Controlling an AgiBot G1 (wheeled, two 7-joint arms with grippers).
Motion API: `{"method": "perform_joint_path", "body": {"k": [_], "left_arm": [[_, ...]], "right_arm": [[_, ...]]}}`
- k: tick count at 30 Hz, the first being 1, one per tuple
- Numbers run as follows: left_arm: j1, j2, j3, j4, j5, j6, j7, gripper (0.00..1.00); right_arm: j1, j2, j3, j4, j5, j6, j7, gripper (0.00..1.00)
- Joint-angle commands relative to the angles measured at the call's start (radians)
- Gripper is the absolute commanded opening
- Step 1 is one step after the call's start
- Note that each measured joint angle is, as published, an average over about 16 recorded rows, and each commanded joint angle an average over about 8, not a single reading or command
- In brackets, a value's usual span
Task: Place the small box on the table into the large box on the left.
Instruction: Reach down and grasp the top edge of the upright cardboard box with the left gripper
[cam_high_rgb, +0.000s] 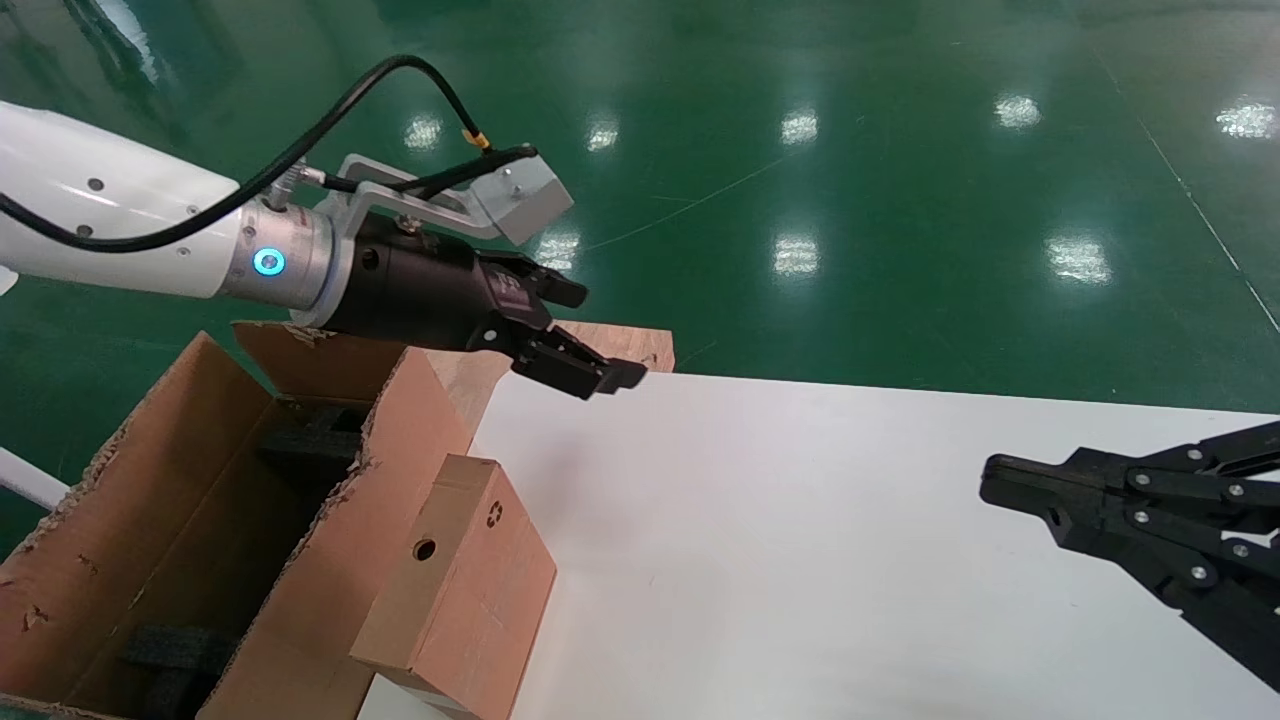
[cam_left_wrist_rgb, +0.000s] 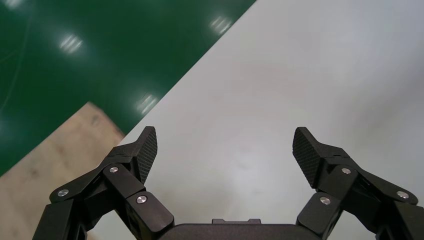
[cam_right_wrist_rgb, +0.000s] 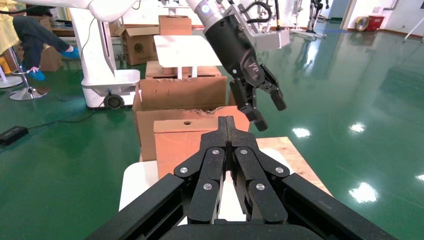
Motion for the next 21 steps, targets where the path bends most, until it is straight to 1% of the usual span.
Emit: {"method": "perform_joint_path", "body": {"k": [1, 5, 8, 12, 14, 17, 21], "left_arm": [[-0.005, 0.006, 0.002, 0.007, 0.012, -0.007, -0.003, 1.00], [-0.049, 0.042, 0.026, 0.003, 0.087, 0.013, -0.102, 1.00], [-0.095, 0.078, 0.060, 0.000, 0.165, 0.054, -0.187, 1.00], [-0.164, 0.134, 0.134, -0.001, 0.298, 0.125, -0.304, 1.00], [-0.193, 0.157, 0.177, 0.000, 0.346, 0.152, -0.354, 1.00], [-0.228, 0.172, 0.240, -0.001, 0.374, 0.170, -0.407, 1.00], [-0.262, 0.167, 0.312, -0.003, 0.337, 0.171, -0.439, 1.00]], "right_arm": [[0.000, 0.000, 0.000, 0.000, 0.000, 0.000, 0.000, 0.00], [0.000, 0.000, 0.000, 0.000, 0.000, 0.000, 0.000, 0.00], [0.000, 0.000, -0.001, 0.000, 0.000, 0.000, 0.000, 0.00], [0.000, 0.000, -0.001, 0.000, 0.000, 0.000, -0.001, 0.00], [0.000, 0.000, -0.001, 0.000, 0.001, 0.000, -0.001, 0.00], [0.001, 0.000, -0.001, -0.001, 0.001, 0.000, -0.001, 0.00], [0.001, 0.000, -0.001, -0.001, 0.001, 0.000, -0.001, 0.00]]}}
